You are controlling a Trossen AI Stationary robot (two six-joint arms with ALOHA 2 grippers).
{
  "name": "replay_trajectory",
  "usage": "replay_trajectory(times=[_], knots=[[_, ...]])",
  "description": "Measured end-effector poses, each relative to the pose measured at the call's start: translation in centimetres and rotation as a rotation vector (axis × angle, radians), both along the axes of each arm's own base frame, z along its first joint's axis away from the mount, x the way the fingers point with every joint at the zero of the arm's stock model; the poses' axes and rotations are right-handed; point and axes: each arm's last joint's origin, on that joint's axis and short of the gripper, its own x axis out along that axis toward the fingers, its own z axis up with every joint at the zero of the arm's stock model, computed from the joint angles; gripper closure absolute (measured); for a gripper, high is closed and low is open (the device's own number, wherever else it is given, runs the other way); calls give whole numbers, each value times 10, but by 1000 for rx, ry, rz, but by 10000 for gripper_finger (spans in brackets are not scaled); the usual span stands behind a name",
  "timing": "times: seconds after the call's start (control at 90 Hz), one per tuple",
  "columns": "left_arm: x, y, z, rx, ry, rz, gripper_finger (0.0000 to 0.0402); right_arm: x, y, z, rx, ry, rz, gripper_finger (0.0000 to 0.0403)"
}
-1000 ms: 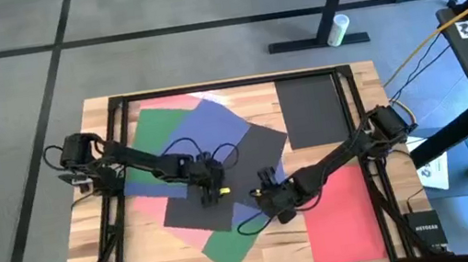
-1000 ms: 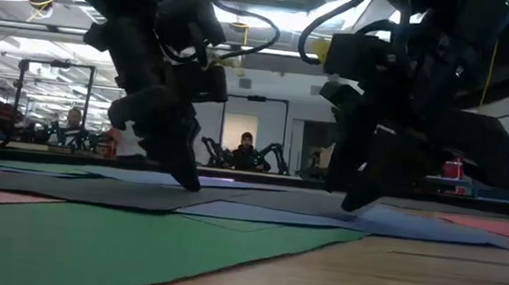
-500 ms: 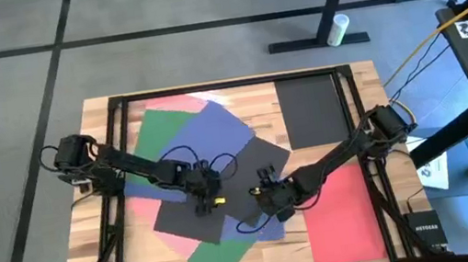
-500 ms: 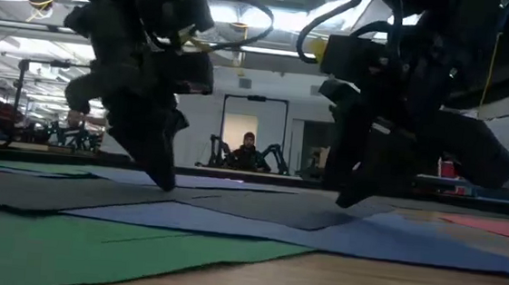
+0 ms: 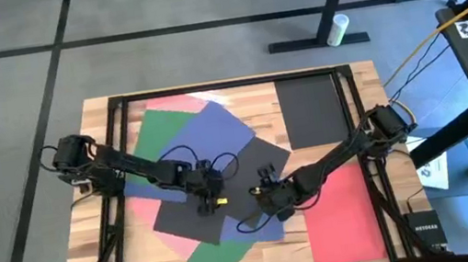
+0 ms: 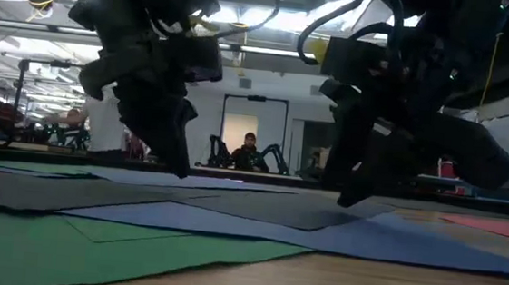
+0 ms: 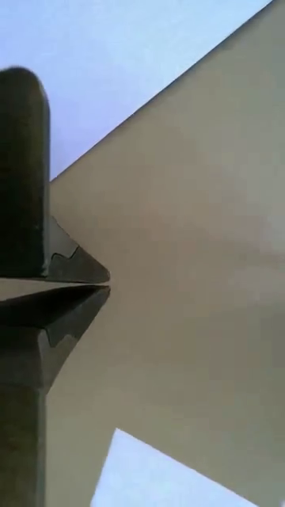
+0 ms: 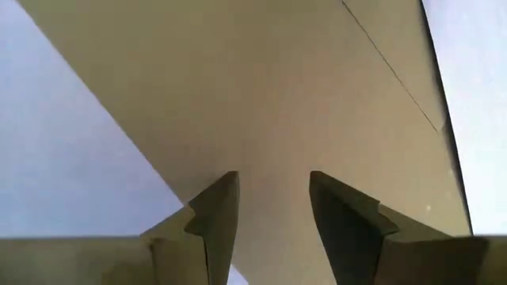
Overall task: Organize paper
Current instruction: Stack the black paper on top of the other black paper on the table
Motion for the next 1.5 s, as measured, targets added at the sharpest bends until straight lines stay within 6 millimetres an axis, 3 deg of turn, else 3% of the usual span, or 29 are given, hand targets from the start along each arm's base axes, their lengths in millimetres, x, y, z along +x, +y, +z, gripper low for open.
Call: replay_trajectory(times=[1.5], knots=[[7, -6, 7, 27, -104, -28, 402, -3, -1, -1, -6, 28, -16, 256]])
